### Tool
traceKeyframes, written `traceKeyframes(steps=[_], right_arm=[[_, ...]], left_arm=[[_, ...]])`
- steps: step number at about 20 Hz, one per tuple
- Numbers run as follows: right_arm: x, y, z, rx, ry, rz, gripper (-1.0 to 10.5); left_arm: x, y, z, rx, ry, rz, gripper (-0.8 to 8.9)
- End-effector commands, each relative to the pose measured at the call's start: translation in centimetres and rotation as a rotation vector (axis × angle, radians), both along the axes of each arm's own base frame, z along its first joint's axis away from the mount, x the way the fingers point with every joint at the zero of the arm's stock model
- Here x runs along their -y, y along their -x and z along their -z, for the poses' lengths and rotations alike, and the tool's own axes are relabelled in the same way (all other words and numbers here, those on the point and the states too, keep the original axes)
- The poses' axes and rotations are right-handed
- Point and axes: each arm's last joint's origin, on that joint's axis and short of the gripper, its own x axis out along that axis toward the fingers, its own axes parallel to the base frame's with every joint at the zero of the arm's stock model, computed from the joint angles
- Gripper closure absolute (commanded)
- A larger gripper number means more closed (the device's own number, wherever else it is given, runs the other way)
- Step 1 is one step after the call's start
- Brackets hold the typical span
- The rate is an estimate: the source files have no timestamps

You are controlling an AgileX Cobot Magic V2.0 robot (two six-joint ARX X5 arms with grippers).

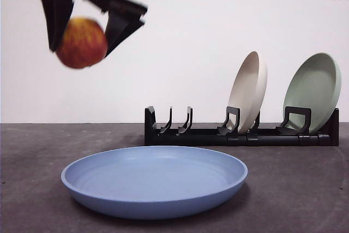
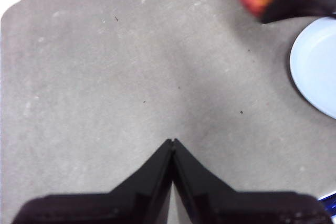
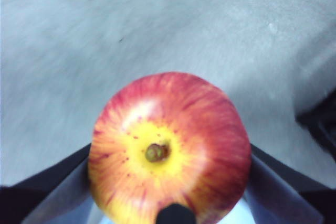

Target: Take the blue plate from the plate rack,put the plate on the table,take the apple from the table,put the apple in the plate

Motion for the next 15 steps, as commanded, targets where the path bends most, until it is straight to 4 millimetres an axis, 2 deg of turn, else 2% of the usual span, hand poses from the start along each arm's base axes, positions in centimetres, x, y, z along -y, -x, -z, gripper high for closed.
traceKeyframes(steps=[1, 4, 7, 11, 15], right_arm=[[3.2, 2.5, 2.0, 0.005, 0.032, -0.005, 9.6], [8.2, 5.8, 4.5, 0.028, -0.077, 0.052, 9.6], [11.6, 8.1, 7.3, 0.039, -0.225, 0.129, 9.6], [12.9, 9.0, 11.4, 0.011, -0.308, 0.183, 9.6], [12.5, 8.7, 13.4, 0.015, -0.338, 0.201, 9.6]], left_arm=[[0.0, 0.2, 0.1, -0.009, 0.085, -0.015, 8.22], [0.2, 0.2, 0.1, -0.036, 0.162, -0.010, 8.22], [0.2, 0.3, 0.1, -0.049, 0.198, -0.010, 8.22], [0.3, 0.3, 0.1, -0.055, 0.219, -0.014, 8.22], [0.3, 0.2, 0.1, -0.058, 0.217, -0.013, 8.22]])
